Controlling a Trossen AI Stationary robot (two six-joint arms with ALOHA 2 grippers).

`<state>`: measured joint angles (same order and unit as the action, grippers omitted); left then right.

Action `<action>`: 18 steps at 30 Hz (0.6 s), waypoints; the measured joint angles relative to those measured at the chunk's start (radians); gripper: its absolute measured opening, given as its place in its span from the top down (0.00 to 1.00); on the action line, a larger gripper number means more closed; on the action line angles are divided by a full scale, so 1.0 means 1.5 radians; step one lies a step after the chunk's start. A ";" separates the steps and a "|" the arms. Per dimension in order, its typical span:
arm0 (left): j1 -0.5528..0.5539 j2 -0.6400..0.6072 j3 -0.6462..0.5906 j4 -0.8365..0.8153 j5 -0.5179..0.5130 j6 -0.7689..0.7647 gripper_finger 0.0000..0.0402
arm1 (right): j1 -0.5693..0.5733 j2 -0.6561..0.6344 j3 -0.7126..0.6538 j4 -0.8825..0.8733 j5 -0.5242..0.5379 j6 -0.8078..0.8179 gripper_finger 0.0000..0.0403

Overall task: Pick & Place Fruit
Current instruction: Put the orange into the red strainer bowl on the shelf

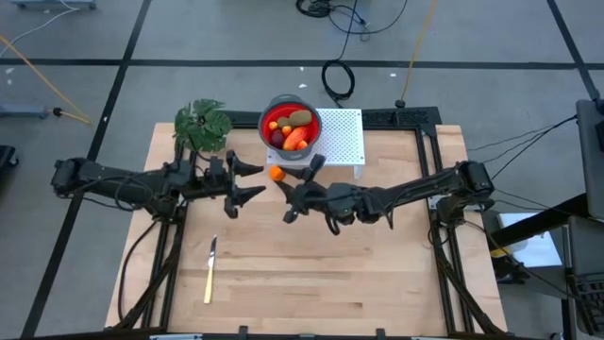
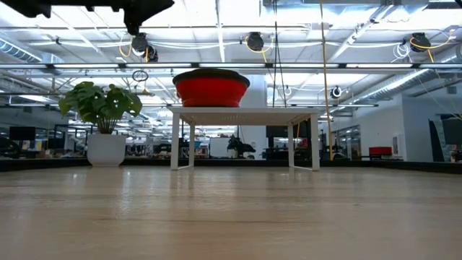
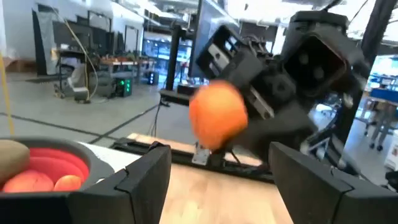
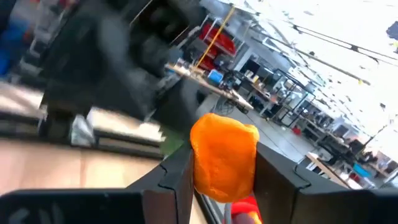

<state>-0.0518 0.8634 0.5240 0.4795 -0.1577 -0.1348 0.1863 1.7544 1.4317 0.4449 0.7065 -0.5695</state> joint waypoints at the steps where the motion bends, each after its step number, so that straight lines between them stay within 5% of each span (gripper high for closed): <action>1: 0.002 0.002 0.007 -0.012 0.000 0.000 0.33 | 0.003 0.002 -0.001 -0.004 0.000 -0.012 0.70; 18: 0.013 0.090 0.111 -0.074 0.043 -0.020 0.32 | 0.024 0.004 -0.001 -0.044 0.035 -0.060 0.70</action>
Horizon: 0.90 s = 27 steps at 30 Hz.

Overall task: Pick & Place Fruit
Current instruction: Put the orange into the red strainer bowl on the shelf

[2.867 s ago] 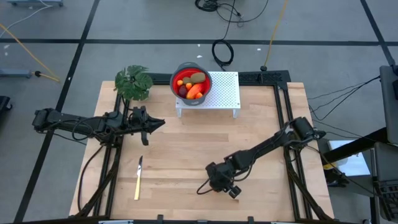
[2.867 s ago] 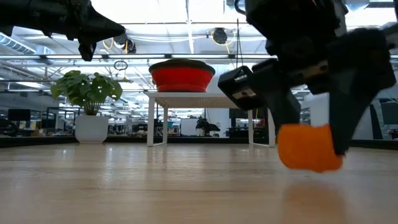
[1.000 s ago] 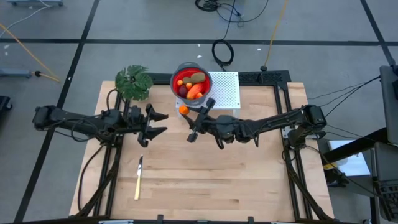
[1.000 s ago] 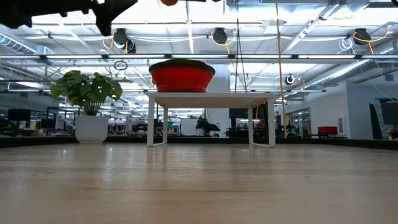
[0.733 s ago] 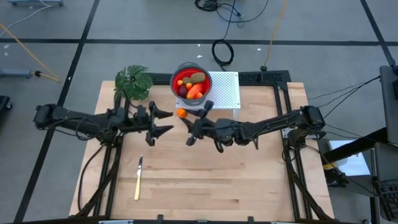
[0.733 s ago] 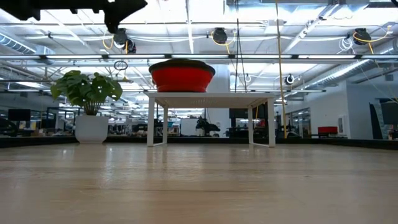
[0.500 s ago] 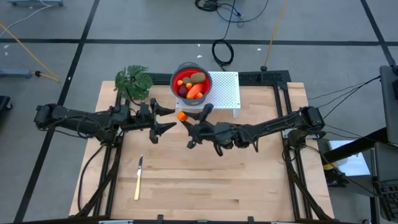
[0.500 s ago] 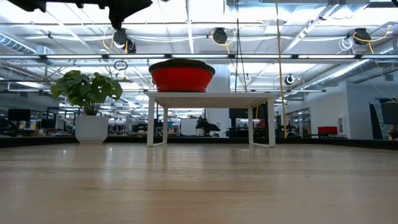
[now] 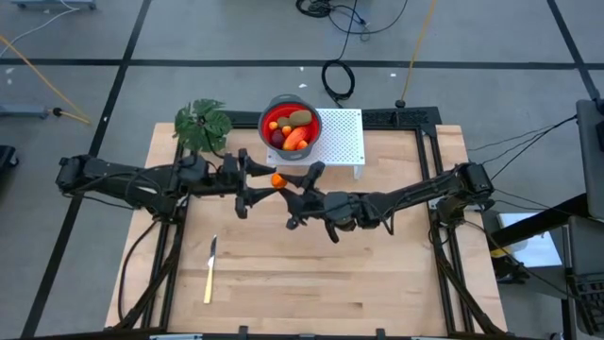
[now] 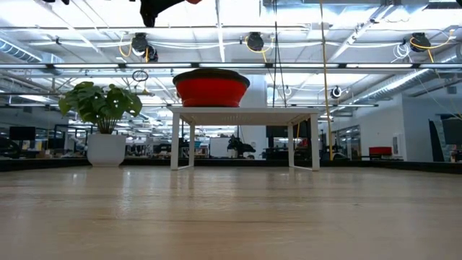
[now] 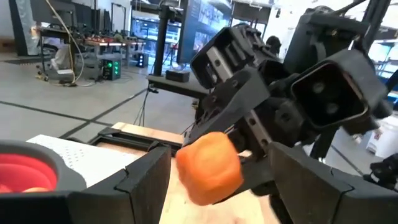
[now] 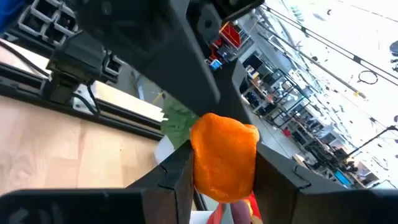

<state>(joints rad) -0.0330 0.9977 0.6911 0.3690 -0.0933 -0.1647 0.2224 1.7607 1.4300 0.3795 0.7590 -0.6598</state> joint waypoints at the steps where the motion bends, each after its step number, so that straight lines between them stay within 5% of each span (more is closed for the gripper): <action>1: 0.000 0.000 0.002 0.001 0.000 -0.001 0.32 | 0.001 0.000 0.000 0.001 0.000 0.000 0.70; 27: 0.003 0.042 0.003 0.032 0.033 -0.072 0.33 | 0.003 0.000 -0.001 -0.007 -0.001 0.013 0.70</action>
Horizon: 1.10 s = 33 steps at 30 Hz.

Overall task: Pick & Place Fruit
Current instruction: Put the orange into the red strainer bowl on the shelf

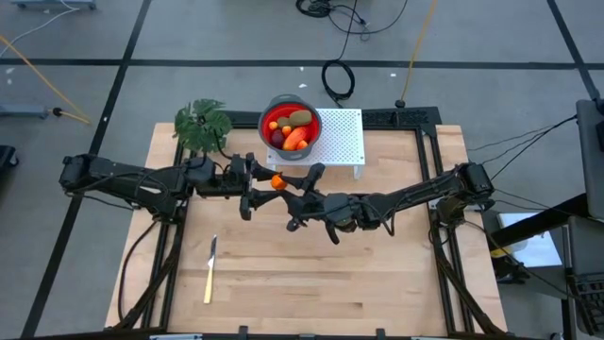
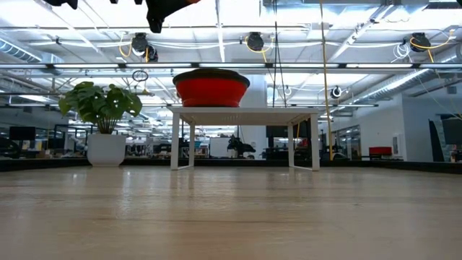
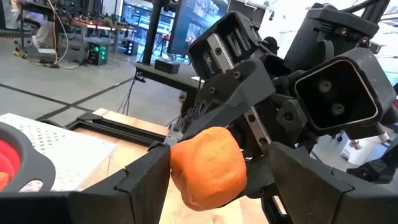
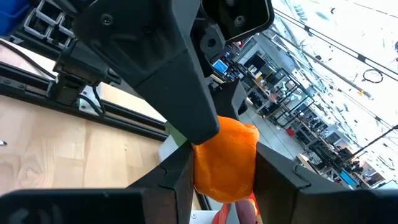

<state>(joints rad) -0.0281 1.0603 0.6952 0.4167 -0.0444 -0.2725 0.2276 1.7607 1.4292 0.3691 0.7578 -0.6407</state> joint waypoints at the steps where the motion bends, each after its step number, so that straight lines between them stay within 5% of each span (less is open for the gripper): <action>1: 0.003 0.000 0.000 0.000 0.001 -0.004 0.33 | 0.000 0.000 0.000 0.000 0.000 0.000 0.70; 16: 0.037 0.000 0.000 -0.002 0.070 -0.033 0.69 | 0.000 0.000 0.000 -0.001 0.000 0.033 0.62; 33: 0.066 0.000 0.000 -0.017 0.085 -0.030 0.71 | 0.001 0.000 0.000 0.001 0.071 0.025 0.43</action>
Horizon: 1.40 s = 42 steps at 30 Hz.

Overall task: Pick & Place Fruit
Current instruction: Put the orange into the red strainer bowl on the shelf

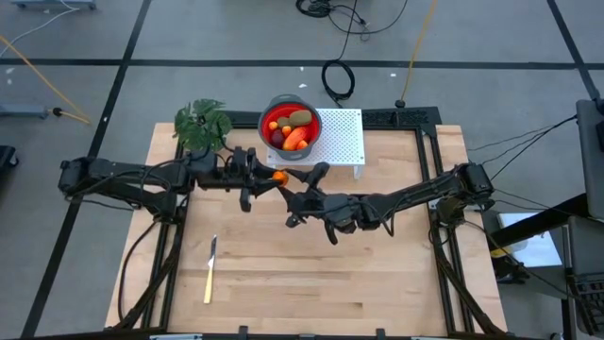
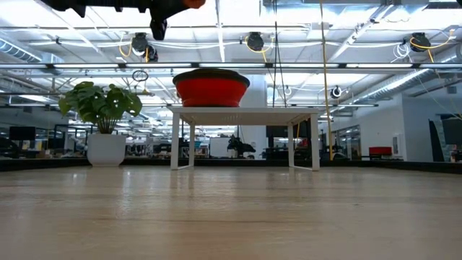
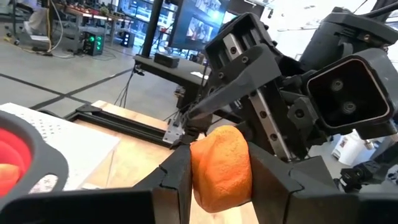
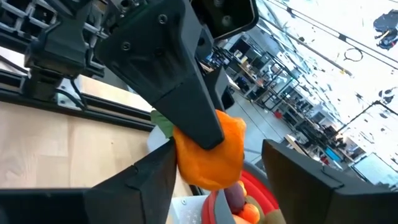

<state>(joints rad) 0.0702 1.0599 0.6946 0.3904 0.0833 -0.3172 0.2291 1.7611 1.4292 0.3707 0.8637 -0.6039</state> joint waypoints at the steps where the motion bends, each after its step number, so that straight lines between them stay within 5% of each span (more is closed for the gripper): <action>1: 0.005 0.000 0.000 0.000 0.001 0.000 0.71 | 0.001 0.000 0.000 -0.004 0.002 0.005 0.42; 12: 0.100 -0.006 -0.001 0.020 -0.003 0.036 0.71 | 0.010 -0.001 0.000 -0.017 0.020 0.058 0.34; 21: 0.161 0.001 0.057 -0.060 -0.007 0.143 0.71 | -0.007 -0.037 0.000 -0.195 0.030 0.222 0.51; 33: 0.250 0.121 0.225 -0.233 -0.010 0.259 0.71 | -0.053 -0.149 -0.065 -0.342 -0.165 0.334 0.96; 42: 0.319 0.225 0.323 -0.322 -0.010 0.263 0.71 | -0.108 -0.314 -0.223 -0.281 -0.379 0.394 1.00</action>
<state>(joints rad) 0.5487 1.3973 1.1790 -0.0930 0.0691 0.0770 0.0675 1.2906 1.0951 -0.0502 0.2953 -0.0131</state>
